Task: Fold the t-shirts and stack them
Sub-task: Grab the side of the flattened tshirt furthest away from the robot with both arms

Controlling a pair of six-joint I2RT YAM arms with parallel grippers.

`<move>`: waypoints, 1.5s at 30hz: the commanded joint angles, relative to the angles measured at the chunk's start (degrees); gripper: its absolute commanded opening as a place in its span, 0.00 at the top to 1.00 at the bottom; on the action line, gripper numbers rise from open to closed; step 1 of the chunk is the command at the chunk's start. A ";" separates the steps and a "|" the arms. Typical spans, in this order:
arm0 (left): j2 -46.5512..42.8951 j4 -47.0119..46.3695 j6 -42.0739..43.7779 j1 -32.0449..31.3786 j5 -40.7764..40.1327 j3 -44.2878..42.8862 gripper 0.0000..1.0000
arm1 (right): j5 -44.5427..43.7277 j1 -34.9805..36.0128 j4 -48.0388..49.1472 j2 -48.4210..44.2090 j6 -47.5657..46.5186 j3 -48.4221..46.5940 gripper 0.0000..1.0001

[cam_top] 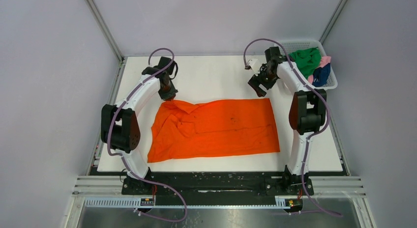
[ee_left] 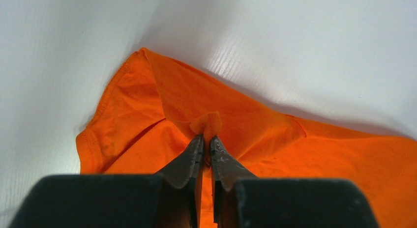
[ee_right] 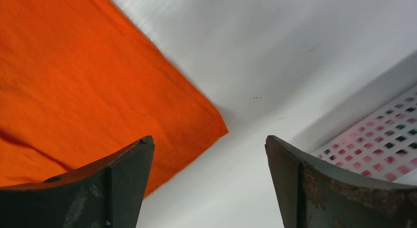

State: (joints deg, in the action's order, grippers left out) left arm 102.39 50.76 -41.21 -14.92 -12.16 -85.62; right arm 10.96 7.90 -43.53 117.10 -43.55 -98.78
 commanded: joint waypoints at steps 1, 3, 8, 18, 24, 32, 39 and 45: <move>-4.93 -1.32 0.83 -0.27 0.80 0.43 1.00 | 1.00 -0.76 -16.01 6.41 -14.03 -10.73 0.11; -5.81 -1.29 0.71 -0.39 0.61 0.72 1.00 | -0.72 -0.73 -17.81 9.33 -13.06 -13.41 0.12; -7.92 -1.43 0.35 -0.62 -0.55 2.04 1.00 | -3.74 -0.76 -18.04 13.48 -11.42 -13.61 0.14; -9.61 -3.03 0.09 -0.88 0.14 4.65 1.00 | -7.87 -0.85 -17.31 16.37 -7.86 -14.99 0.21; -10.07 -3.72 -0.27 -0.90 0.18 5.01 1.00 | -5.47 -0.80 -22.52 18.84 -5.63 -17.51 0.31; -9.72 -4.02 -0.53 -0.97 -0.01 4.67 1.00 | -7.95 -0.75 -24.60 23.38 -3.05 -22.45 0.38; -8.67 -4.04 -0.71 -1.01 -0.05 4.64 1.00 | -6.94 -0.72 -24.45 23.52 -3.03 -23.12 0.76; -9.07 -4.00 -0.86 -1.06 -0.99 5.72 1.00 | -6.72 -0.67 -23.36 21.66 -5.53 -22.68 0.95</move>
State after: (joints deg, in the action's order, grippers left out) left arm 95.18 48.34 -41.54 -15.73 -12.23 -80.31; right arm 3.75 7.33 -65.98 139.50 -46.57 -120.09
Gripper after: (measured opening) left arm 0.079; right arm 0.090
